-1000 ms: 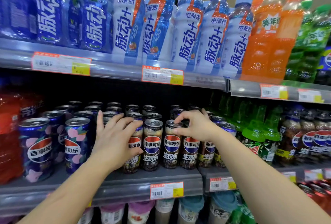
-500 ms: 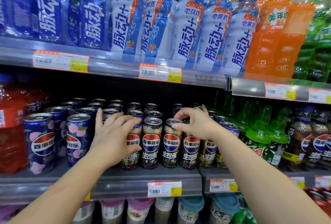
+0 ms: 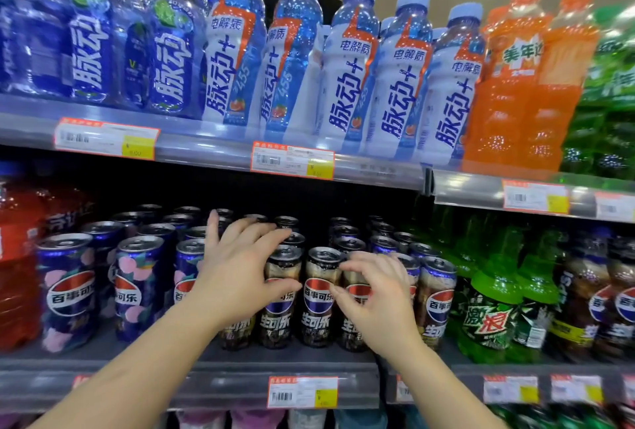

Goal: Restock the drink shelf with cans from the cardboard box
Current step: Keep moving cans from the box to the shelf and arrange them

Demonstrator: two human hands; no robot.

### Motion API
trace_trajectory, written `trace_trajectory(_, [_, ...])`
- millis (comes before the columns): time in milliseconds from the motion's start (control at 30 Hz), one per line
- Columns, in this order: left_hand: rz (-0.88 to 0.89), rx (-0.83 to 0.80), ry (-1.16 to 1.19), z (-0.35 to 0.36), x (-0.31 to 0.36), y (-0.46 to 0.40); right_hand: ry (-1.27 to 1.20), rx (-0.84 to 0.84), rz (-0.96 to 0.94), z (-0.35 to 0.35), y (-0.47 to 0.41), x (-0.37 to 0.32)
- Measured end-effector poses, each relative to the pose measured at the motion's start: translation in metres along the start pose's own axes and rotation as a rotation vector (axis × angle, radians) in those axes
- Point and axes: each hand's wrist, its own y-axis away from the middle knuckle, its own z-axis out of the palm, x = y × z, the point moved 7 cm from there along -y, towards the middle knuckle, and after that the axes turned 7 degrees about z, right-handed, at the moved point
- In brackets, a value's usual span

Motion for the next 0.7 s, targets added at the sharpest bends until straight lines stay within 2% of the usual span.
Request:
trace_trajectory(133, [0.015, -0.056, 0.026, 0.005, 0.019, -0.018, 0.016, 0.051, 0.008, -0.006, 0.000, 0.007])
trace_trajectory(300, [0.061, -0.247, -0.007, 0.013, 0.029, -0.045, 0.274, 0.005, 0.078, -0.012, -0.005, 0.029])
trace_trajectory(433, [0.108, -0.408, -0.026, 0.028, 0.038, -0.053, 0.286, -0.013, 0.105, -0.010, -0.004, 0.044])
trace_trajectory(700, [0.039, -0.418, 0.026, 0.036, 0.032, -0.054, 0.286, 0.002, 0.093, -0.009, -0.002, 0.044])
